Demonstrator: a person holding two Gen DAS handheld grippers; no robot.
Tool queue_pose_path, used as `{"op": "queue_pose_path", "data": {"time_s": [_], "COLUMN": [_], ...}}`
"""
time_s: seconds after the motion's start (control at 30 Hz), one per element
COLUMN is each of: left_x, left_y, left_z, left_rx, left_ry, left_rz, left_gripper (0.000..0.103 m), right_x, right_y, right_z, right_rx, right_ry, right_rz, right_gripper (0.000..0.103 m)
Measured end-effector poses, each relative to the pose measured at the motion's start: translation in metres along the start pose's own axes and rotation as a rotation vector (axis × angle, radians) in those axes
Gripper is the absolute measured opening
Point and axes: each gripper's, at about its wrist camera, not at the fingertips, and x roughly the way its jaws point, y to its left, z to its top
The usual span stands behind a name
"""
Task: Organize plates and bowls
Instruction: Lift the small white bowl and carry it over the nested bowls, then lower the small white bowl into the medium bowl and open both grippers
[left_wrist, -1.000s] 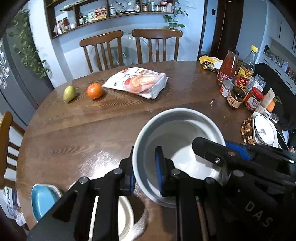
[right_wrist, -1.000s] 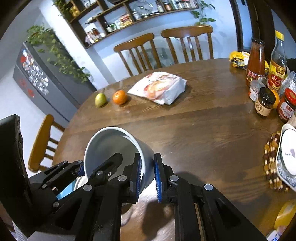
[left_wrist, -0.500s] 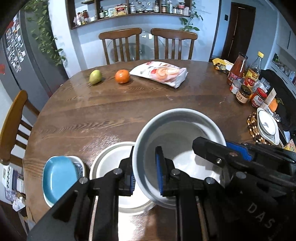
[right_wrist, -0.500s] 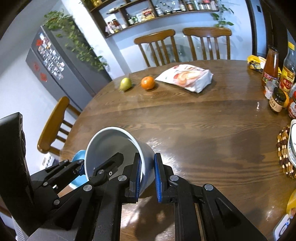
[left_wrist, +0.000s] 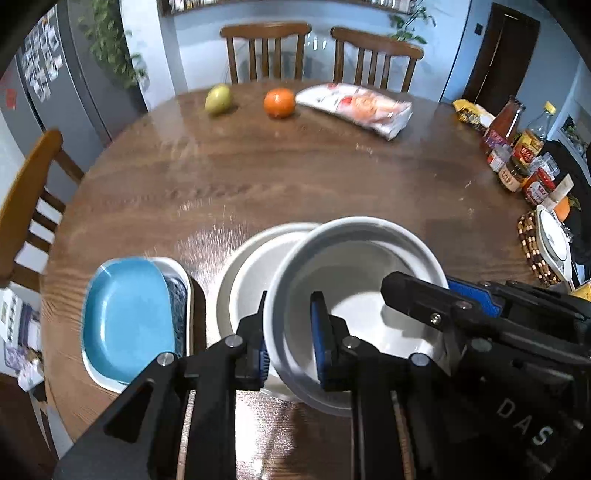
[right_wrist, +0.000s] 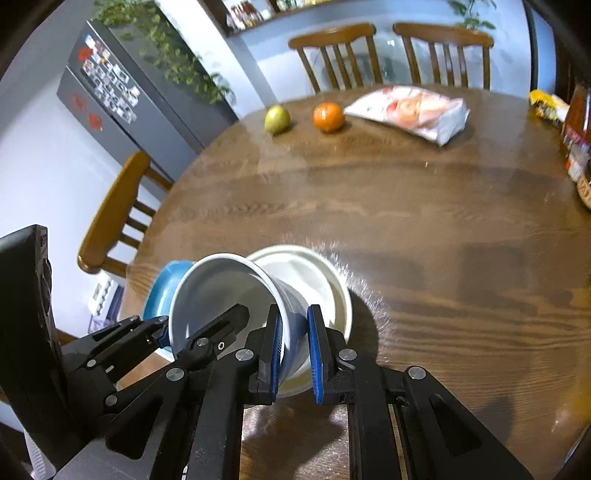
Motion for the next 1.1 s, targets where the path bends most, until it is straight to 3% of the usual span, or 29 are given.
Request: {"op": "queue_pose_path", "data": {"time_s": [0.47,0.87,0.93,0.97,1.0,1.07,1.1], "left_x": [0.039,0.039,0.031,0.023,0.018,0.002,-0.006], "left_y": [0.016,0.017,0.019,0.020,0.021,0.026,0.029], "left_z": [0.000,0.004,0.007,0.009,0.010,0.012,0.013], "left_rx": [-0.035,0.004,0.008,0.012,0.014,0.016,0.017], "left_ry": [0.113,0.088,0.061,0.038,0.019,-0.036,-0.067], "left_rz": [0.004,0.026,0.025,0.029,0.035,0.049,0.064], "left_gripper": [0.016,0.018,0.022,0.036,0.056,0.071,0.071], "right_x": [0.047,0.049,0.039,0.033,0.024,0.010,0.002], "right_y": [0.003,0.012,0.015,0.015,0.016,0.015,0.012], "right_z": [0.004,0.008,0.010,0.011,0.011,0.013,0.014], "right_rx": [-0.008,-0.073,-0.087,-0.092,-0.100,-0.103,-0.098], "right_ry": [0.099,0.077,0.051,0.034,0.009,-0.031,-0.051], "right_rz": [-0.053,-0.109,-0.103,-0.102,-0.102,-0.112,-0.113], "right_gripper": [0.015,0.015,0.015,0.015,0.015,0.017,0.023]}}
